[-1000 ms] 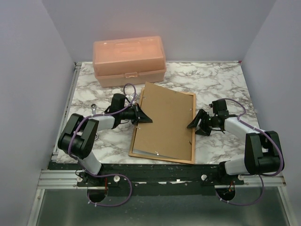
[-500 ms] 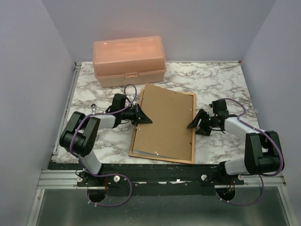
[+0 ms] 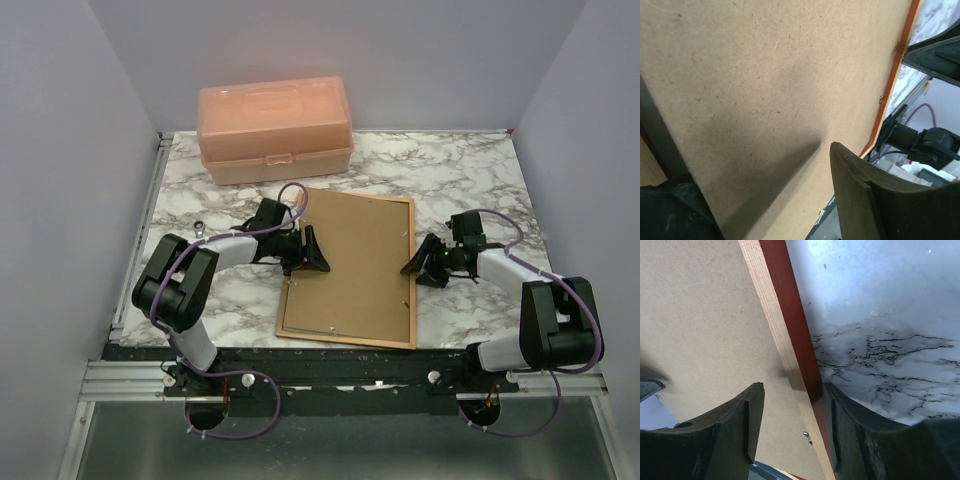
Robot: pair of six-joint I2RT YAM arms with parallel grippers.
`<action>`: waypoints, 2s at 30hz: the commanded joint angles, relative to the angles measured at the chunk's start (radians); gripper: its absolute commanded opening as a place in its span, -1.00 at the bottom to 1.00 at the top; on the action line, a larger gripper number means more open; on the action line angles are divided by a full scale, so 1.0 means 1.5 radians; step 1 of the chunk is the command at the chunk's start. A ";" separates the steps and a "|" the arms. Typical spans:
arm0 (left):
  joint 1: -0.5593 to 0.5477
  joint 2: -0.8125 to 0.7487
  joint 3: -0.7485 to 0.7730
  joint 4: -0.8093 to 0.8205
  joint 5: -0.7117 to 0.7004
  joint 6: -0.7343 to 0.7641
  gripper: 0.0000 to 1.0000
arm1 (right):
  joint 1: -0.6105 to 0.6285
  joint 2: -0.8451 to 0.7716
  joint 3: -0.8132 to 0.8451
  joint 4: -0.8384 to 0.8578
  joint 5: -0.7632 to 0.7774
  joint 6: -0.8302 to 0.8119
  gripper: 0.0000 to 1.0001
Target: Put the photo into the frame
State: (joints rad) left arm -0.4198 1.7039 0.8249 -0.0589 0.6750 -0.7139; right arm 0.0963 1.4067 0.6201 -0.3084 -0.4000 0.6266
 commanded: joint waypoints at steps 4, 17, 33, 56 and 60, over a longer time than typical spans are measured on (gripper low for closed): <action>-0.051 0.016 0.071 -0.150 -0.112 0.075 0.37 | 0.006 0.029 -0.012 -0.016 0.094 -0.024 0.01; -0.104 0.041 0.166 -0.299 -0.227 0.110 0.52 | 0.073 0.094 0.016 -0.041 0.216 0.003 -0.66; -0.114 0.003 0.215 -0.421 -0.389 0.139 0.97 | 0.088 0.113 0.026 -0.063 0.289 0.031 -0.92; -0.118 -0.065 0.192 -0.442 -0.537 0.130 0.96 | 0.088 0.061 0.027 -0.054 0.241 0.013 -0.82; -0.111 -0.071 0.152 -0.409 -0.487 0.128 0.95 | 0.088 0.032 0.033 -0.056 0.215 0.010 -0.73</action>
State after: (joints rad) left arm -0.5995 1.6047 1.1099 -0.7143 -0.1162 -0.5278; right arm 0.2287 1.4498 0.7078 -0.3843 -0.1360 0.6540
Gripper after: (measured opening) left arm 0.981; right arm 0.274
